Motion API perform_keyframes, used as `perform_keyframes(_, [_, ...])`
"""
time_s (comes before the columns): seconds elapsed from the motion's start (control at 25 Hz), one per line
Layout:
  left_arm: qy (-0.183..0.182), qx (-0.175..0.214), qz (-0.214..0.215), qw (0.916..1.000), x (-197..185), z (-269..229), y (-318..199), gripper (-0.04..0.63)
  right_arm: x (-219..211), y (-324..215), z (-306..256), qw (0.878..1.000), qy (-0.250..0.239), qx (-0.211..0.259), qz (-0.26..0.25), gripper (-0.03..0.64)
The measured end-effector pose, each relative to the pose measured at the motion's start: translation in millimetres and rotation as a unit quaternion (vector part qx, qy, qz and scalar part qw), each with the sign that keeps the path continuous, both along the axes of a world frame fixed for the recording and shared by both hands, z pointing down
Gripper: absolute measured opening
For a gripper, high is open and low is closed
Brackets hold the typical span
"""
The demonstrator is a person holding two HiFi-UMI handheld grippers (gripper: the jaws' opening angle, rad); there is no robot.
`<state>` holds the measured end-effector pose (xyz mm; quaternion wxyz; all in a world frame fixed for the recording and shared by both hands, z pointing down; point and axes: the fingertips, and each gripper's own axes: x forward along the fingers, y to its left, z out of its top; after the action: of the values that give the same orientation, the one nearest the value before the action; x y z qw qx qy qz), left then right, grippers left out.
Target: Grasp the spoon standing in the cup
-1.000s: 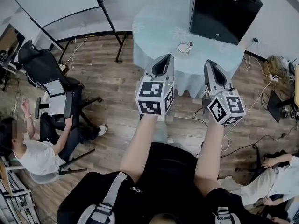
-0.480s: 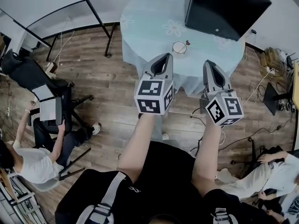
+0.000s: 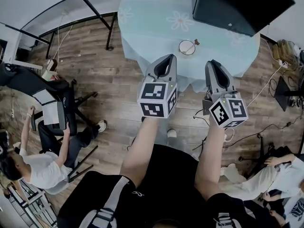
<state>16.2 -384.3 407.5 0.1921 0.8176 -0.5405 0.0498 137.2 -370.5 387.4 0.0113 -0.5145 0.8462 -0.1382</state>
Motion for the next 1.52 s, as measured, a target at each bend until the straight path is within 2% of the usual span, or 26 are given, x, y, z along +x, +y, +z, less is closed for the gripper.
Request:
perform_keyframes(0.24, [-0.004,-0.024,0.008,0.9997,-1,29,-27,0.003,-6,-29,31,1.000,-0.004,-0.028,0.001,0.066])
perform_keyframes(0.32, [-0.004,-0.031,0.009,0.9995,-1,36,-37,0.003,-8,-40,41,0.999,-0.007,-0.039,-0.003,0.112])
perform_keyframes(0.52, [-0.004,-0.051,0.012,0.9986,0,57,-54,0.003,-9,-59,63,0.998,-0.006,-0.062,-0.005,0.116])
perform_keyframes(0.6, [-0.003,-0.058,0.013,0.9982,1,64,-60,0.003,-10,-67,71,0.998,-0.005,-0.070,-0.007,0.149])
perform_keyframes(1.52, [0.003,-0.124,0.037,0.9915,4,128,-125,0.003,0,-140,156,0.988,-0.006,-0.149,0.034,0.149])
